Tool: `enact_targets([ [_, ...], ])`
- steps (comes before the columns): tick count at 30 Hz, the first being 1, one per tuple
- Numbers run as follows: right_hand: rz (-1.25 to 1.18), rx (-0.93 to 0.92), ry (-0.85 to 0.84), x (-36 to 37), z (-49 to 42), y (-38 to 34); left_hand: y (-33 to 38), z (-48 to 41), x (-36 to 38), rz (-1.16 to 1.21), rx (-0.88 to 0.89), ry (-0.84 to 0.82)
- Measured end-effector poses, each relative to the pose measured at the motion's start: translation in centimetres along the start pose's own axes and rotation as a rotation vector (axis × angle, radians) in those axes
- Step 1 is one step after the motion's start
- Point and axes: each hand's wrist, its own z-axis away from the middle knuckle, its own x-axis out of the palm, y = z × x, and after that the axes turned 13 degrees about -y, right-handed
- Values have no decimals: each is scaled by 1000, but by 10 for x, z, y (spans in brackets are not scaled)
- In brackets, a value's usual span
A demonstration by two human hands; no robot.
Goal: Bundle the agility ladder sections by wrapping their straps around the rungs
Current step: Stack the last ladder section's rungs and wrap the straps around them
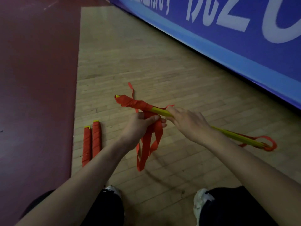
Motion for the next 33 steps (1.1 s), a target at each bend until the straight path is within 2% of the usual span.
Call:
enact_targets([
  [5,185,-39,86,19,1,7,-5,0,0,13,-3,-37],
  [8,196,-57,136,26,-1,9,-4,-1,0,-26,13,-43],
  [12,189,-96,224,41,-6,6,-6,-7,4,111,-55,139],
  [15,102,-86,230,43,-6,5,-10,-12,1,99,-66,156],
  [17,-97,-25,133,30,-3,14,-6,-14,-5,77,-45,118],
  [21,-600,9,-285,3,3,38,3,-20,-20,67,20,14],
  [25,-1012,-43,-437,0,-7,52,0,-26,-24,82,22,-54],
  [28,-1159,-33,-583,2,-8,51,-2,-31,-26,73,3,-91],
  [33,-1255,-51,-603,5,-10,55,-4,-37,-36,45,-51,-184],
])
